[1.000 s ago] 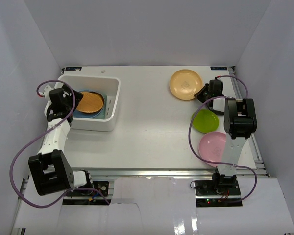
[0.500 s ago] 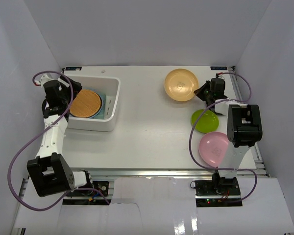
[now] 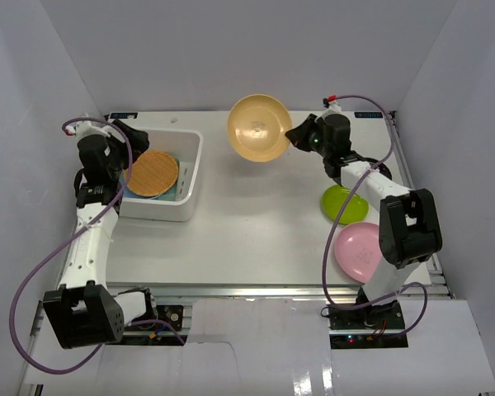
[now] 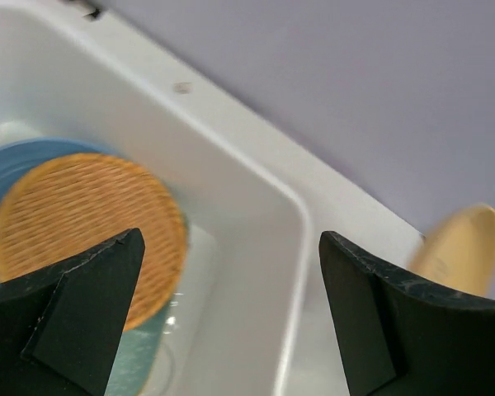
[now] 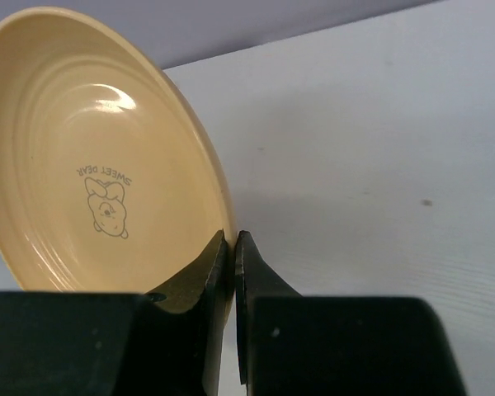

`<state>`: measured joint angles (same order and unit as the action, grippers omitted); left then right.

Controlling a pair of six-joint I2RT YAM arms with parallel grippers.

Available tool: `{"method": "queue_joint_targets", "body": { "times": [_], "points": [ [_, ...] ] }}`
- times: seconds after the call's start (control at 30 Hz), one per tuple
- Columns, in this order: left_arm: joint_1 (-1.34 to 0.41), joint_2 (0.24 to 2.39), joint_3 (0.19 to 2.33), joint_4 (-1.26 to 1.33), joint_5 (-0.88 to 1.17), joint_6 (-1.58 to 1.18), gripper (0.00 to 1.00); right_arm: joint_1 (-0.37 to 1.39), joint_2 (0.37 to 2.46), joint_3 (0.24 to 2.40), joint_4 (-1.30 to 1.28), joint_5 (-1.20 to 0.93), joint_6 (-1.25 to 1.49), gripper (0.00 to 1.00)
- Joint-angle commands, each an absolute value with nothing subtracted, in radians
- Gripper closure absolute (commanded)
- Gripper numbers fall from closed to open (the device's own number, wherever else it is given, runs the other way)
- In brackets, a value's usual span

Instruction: Place the plates into the plastic bin on the countertop

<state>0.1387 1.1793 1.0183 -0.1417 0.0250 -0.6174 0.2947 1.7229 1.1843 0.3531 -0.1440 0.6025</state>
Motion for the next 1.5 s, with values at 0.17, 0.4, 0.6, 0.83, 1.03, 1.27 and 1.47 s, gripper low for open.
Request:
{"method": "queue_joint_targets", "body": {
  "times": [0.17,0.4,0.6,0.83,1.03,1.27,1.47],
  "points": [
    [-0.037,0.963,1.022,0.140,0.294,-0.587,0.02,0.577,1.826,1.592,0.284,-0.055,0.548,0.92],
    [-0.054,0.861,1.037,0.199,0.359,-0.601,0.02,0.754,2.095,2.001,0.106,0.077,0.502,0.92],
    [-0.083,0.813,1.068,0.235,0.374,-0.610,0.02,0.843,2.315,2.305,0.018,0.129,0.471,0.92],
    [-0.113,0.824,1.025,0.268,0.374,-0.632,0.02,0.934,2.427,2.322,0.100,0.202,0.377,0.92],
    [-0.115,0.842,1.025,0.265,0.379,-0.644,0.02,1.005,2.465,2.312,0.117,0.259,0.269,0.82],
    [-0.115,0.871,1.054,0.203,0.347,-0.630,0.02,1.025,2.438,2.255,0.126,0.281,0.216,0.42],
    [-0.115,0.894,1.104,0.158,0.305,-0.617,0.02,1.019,2.321,2.208,0.152,0.235,0.216,0.38]
  ]
}}
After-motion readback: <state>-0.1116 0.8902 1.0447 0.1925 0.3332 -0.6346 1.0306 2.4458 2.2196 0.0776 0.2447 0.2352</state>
